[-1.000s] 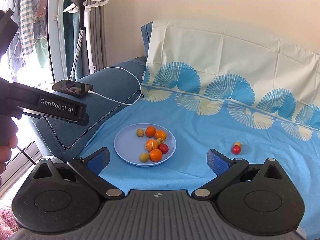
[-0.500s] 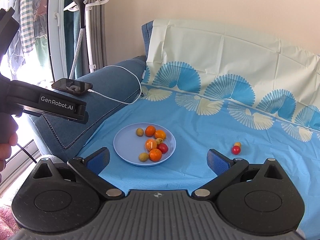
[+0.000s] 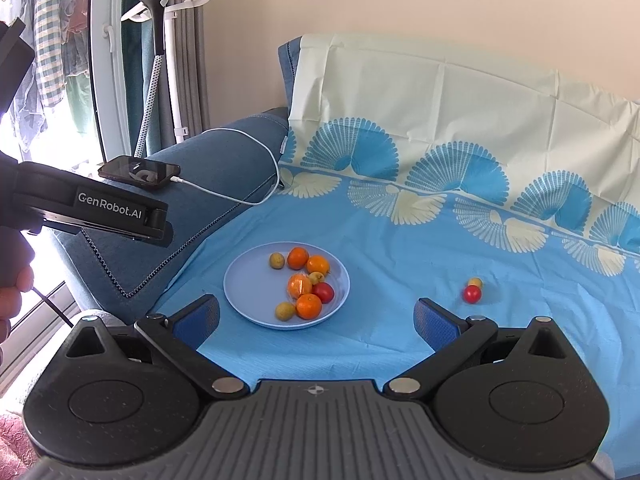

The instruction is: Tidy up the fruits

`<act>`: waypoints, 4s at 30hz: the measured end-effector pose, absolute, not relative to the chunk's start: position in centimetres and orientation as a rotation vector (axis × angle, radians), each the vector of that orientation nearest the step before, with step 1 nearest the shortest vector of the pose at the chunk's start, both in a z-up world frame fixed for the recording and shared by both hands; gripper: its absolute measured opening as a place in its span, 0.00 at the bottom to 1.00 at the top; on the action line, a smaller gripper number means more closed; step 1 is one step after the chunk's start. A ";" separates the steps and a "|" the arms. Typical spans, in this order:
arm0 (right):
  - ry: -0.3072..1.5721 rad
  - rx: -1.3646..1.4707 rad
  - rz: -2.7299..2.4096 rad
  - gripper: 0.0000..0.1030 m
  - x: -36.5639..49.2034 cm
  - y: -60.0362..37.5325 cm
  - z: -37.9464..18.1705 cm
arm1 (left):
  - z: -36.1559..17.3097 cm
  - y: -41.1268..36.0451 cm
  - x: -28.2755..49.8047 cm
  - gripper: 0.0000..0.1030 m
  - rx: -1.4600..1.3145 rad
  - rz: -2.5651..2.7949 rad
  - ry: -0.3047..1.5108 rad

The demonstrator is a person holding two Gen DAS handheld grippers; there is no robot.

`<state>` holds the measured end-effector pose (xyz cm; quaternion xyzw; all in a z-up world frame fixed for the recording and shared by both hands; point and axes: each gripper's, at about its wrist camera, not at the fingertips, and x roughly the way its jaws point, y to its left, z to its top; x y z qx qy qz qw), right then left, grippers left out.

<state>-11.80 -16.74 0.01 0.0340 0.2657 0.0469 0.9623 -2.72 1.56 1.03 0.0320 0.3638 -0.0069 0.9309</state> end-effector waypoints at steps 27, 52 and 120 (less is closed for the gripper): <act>0.578 0.191 -0.083 0.99 -9.0 -24.3 -3.2 | -2.0 -6.1 3.2 1.00 0.176 -0.083 0.836; 0.700 0.199 -0.244 0.68 13.3 -36.4 -21.1 | -11.1 -23.0 21.3 1.00 0.266 -0.129 0.978; 0.581 0.115 0.173 0.31 -12.8 -18.1 -0.1 | -0.3 0.9 -3.8 0.28 0.033 -0.179 0.893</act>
